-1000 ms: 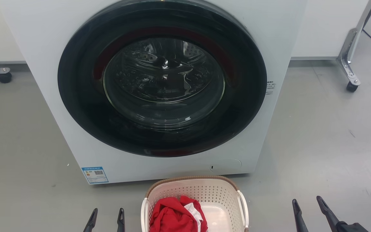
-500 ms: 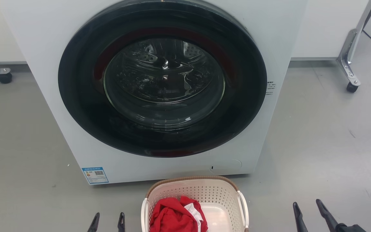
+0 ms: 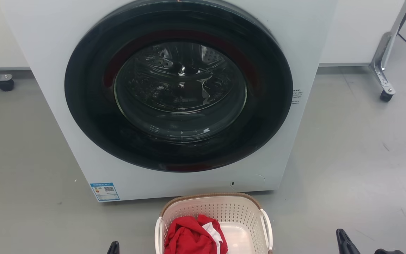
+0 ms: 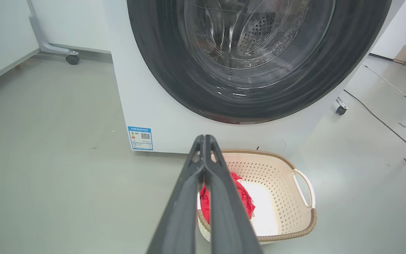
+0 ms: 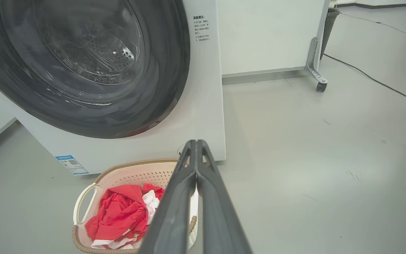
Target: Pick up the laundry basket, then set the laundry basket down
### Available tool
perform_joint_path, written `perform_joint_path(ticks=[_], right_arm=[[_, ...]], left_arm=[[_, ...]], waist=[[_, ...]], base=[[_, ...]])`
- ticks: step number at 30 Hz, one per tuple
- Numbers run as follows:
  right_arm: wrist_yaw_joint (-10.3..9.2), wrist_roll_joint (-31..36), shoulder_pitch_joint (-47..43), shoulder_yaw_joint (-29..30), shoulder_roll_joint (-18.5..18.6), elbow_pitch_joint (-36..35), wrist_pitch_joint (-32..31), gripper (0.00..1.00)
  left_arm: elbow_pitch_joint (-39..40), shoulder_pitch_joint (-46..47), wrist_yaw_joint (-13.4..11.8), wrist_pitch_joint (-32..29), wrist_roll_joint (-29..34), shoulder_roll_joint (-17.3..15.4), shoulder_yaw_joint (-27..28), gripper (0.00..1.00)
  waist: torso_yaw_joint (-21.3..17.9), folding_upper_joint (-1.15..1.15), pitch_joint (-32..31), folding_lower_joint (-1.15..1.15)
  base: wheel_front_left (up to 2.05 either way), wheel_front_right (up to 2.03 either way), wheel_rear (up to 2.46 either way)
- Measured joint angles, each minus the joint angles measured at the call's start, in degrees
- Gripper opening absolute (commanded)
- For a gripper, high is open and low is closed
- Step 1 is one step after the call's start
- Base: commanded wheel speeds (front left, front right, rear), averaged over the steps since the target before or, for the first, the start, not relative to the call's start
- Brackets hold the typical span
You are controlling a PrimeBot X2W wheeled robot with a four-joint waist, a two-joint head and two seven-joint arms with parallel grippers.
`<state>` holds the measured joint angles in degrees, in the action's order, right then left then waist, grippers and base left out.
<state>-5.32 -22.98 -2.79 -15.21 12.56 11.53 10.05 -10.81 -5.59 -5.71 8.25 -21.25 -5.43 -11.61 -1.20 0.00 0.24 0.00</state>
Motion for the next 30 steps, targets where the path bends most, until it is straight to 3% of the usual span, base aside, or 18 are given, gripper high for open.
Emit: perform_joint_path(ticks=[30], right_arm=[[4.02, -24.2, 2.4, 7.9, -3.4, 1.9, -6.1, 0.0]], left_arm=[[-2.0, 3.1, 4.3, -5.4, -24.8, 0.8, 5.8, 0.0]], waist=[[0.4, 0.0, -0.1, 0.0]], base=[[0.0, 0.0, 0.0]])
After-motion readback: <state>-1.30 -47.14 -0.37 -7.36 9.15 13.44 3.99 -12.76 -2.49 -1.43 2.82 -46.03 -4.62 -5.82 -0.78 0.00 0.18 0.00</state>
